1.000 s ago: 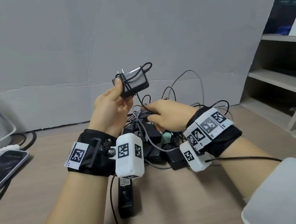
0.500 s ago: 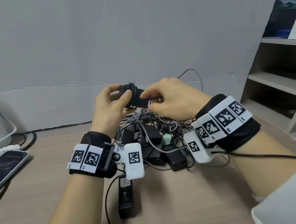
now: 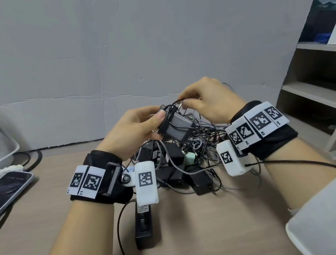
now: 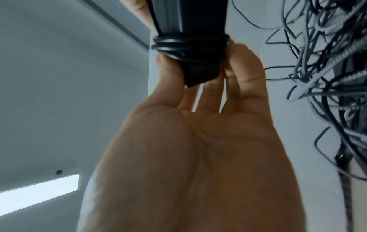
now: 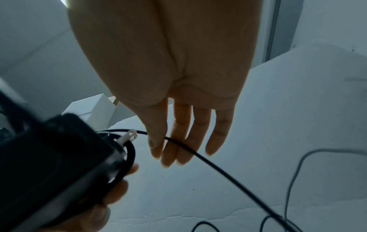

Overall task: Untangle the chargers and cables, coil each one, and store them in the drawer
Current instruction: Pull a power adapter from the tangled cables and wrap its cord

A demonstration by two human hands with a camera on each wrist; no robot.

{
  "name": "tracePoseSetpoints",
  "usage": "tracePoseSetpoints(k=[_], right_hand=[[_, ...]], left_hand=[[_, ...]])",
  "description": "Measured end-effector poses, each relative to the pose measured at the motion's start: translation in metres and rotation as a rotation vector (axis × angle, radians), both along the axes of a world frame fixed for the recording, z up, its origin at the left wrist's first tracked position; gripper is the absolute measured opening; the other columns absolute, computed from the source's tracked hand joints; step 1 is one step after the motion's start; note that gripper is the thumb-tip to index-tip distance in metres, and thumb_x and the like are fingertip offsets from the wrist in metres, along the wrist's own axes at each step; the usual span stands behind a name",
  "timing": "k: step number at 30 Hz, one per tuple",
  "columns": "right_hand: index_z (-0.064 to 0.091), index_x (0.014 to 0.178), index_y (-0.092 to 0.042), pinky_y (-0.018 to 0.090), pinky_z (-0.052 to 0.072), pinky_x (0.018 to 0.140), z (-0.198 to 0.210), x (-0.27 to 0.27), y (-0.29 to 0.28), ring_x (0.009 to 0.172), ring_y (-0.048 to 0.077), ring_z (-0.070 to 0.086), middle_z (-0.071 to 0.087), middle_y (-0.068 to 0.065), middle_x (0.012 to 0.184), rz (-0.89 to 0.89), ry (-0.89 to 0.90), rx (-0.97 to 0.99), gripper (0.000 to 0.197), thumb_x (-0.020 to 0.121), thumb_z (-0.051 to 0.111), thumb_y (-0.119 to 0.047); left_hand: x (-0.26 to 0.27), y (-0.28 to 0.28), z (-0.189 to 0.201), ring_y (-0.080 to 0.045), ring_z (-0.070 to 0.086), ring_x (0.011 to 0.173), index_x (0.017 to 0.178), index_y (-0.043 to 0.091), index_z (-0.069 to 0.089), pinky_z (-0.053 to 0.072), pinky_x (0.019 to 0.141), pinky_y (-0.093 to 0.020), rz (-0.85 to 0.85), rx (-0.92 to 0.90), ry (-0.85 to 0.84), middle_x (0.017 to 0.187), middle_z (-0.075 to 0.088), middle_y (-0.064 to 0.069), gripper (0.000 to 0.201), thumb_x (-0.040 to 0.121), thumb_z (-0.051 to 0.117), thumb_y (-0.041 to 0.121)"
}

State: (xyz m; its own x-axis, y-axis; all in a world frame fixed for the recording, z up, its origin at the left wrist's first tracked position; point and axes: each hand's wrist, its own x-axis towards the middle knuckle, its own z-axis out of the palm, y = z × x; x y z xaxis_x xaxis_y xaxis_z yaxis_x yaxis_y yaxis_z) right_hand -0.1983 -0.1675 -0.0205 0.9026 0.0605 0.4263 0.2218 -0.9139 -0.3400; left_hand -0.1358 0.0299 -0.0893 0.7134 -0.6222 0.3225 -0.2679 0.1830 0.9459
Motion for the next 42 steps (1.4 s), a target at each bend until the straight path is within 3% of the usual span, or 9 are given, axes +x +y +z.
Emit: tracePoseSetpoints(k=[8,13,15,18,24,28,33,38,42], right_hand=[[0.075,0.102,-0.012,0.039,0.052,0.093,-0.015,0.01,-0.005,0.096,0.021,0.07,0.076,0.003,0.095,0.053,0.049,0.146,0.016,0.099,0.06,-0.014],[0.069,0.086,-0.012,0.045,0.054,0.074,-0.024,0.013,0.005,0.071,0.016,0.068,0.072,0.004,0.074,0.085,0.14,0.198,0.024,0.096,0.05,-0.001],[0.064,0.104,-0.012,0.033,0.052,0.07,-0.032,0.012,0.014,0.064,0.008,0.067,0.07,0.002,0.068,0.08,0.254,0.211,0.019,0.102,0.046,-0.008],[0.055,0.12,0.002,0.037,0.053,0.069,-0.043,0.006,0.026,0.065,0.02,0.07,0.062,0.006,0.065,0.156,0.444,0.163,0.024,0.102,0.042,-0.006],[0.057,0.121,0.005,0.027,0.052,0.064,-0.04,-0.002,0.047,0.058,0.018,0.063,0.059,0.002,0.061,0.214,0.541,0.008,0.029,0.101,0.046,-0.012],[0.064,0.112,0.0,0.027,0.053,0.069,-0.029,-0.008,0.051,0.058,0.014,0.064,0.065,0.001,0.061,0.222,0.528,-0.09,0.026,0.101,0.05,-0.02],[0.07,0.101,-0.014,0.018,0.046,0.055,-0.012,-0.016,0.044,0.059,0.013,0.066,0.068,0.003,0.062,0.216,0.369,-0.014,0.015,0.098,0.057,-0.021],[0.071,0.09,-0.012,0.027,0.051,0.057,-0.003,-0.008,0.025,0.053,0.016,0.061,0.067,0.005,0.062,0.136,0.077,0.173,0.013,0.097,0.061,-0.017],[0.072,0.09,-0.014,0.023,0.049,0.063,-0.007,-0.001,0.013,0.062,0.01,0.062,0.067,-0.004,0.07,0.076,-0.037,0.191,0.013,0.094,0.069,-0.026]], left_hand=[[0.0,-0.002,0.003,-0.02,0.066,0.088,0.121,-0.011,0.056,0.055,0.069,-0.02,-0.063,-0.217,0.167,0.105,0.067,-0.016,0.032,0.103,0.051,0.015],[-0.003,-0.009,0.009,-0.018,0.067,0.1,0.129,-0.009,0.054,0.056,0.08,-0.024,-0.044,-0.372,0.249,0.115,0.069,-0.013,0.038,0.105,0.047,0.02],[-0.003,-0.012,0.012,-0.016,0.068,0.099,0.119,-0.006,0.061,0.056,0.083,-0.023,0.019,-0.487,0.297,0.113,0.072,-0.012,0.034,0.104,0.046,0.021],[0.004,-0.01,0.011,-0.015,0.066,0.096,0.102,0.0,0.067,0.056,0.081,-0.023,0.19,-0.579,0.323,0.101,0.074,-0.009,0.026,0.104,0.051,0.021],[0.014,-0.011,-0.003,-0.005,0.068,0.077,0.132,-0.003,0.054,0.053,0.081,-0.027,0.461,-0.379,0.235,0.102,0.071,-0.006,0.045,0.1,0.061,0.028],[0.01,-0.014,-0.003,-0.007,0.069,0.073,0.128,0.003,0.051,0.053,0.073,-0.026,0.487,-0.309,0.204,0.106,0.07,-0.009,0.041,0.098,0.064,0.029],[0.005,-0.007,-0.001,-0.028,0.073,0.09,0.12,0.01,0.057,0.059,0.081,-0.044,0.462,-0.205,0.089,0.11,0.071,-0.017,0.031,0.094,0.07,0.021],[0.003,-0.002,0.002,-0.01,0.069,0.07,0.128,0.01,0.063,0.058,0.063,-0.024,0.407,-0.053,-0.047,0.101,0.075,-0.011,0.032,0.098,0.064,0.023],[-0.002,-0.004,0.004,-0.015,0.06,0.059,0.126,0.017,0.063,0.057,0.068,-0.032,0.367,0.034,-0.105,0.092,0.075,-0.006,0.03,0.101,0.058,0.034]])
